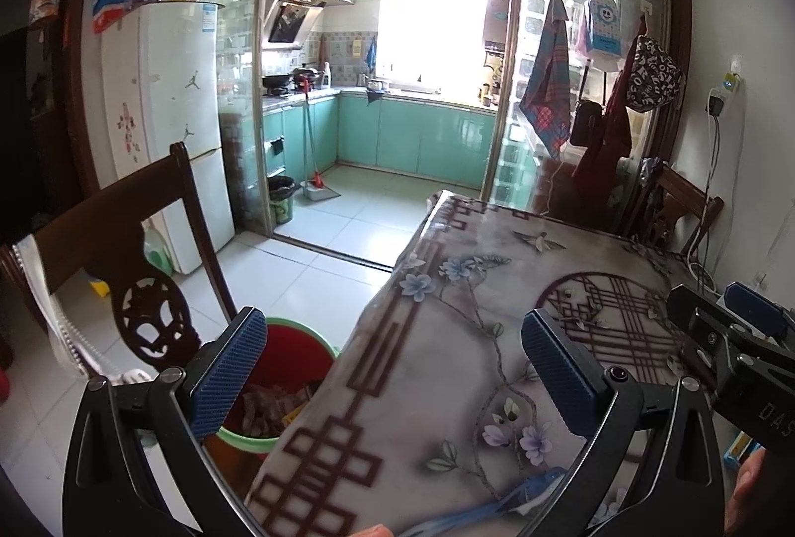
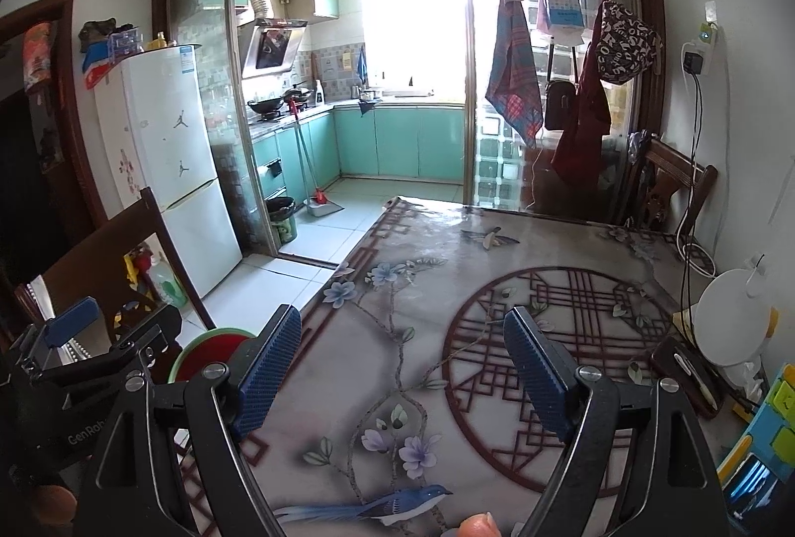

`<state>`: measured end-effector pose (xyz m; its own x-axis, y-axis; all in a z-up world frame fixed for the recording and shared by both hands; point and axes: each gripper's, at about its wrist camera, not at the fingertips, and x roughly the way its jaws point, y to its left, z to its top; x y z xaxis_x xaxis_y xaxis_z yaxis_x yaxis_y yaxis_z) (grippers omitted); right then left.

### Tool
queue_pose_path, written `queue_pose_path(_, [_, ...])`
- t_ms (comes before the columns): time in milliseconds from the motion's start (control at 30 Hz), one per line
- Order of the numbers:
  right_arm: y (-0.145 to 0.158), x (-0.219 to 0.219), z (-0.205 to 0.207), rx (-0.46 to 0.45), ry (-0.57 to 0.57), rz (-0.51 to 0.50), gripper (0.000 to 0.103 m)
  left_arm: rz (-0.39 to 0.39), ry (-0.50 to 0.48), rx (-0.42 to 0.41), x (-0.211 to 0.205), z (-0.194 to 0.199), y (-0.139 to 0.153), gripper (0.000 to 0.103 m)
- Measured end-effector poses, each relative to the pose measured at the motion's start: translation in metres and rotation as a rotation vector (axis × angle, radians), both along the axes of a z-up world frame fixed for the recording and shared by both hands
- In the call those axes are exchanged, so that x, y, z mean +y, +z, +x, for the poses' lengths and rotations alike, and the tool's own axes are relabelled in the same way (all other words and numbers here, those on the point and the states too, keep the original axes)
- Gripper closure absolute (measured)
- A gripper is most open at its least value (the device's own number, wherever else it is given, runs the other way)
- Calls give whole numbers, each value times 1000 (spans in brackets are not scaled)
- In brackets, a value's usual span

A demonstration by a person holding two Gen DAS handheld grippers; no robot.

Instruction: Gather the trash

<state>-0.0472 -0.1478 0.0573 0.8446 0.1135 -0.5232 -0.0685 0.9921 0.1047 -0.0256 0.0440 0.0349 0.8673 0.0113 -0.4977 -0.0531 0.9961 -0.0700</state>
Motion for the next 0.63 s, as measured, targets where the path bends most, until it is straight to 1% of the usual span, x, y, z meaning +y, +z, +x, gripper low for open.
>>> queue_pose_path(433, [-8,-12,13,21,-19,-3,19,13,-37,26,-16,13,-6,0])
queue_pose_path(500, [-11,-15,16,28,-25,-3,19,9,-51,40,-20,17,-8,0])
queue_pose_path(633, [-21,-27,24,56,-40,6,19,-20,-89,93,-30,32,-19,0])
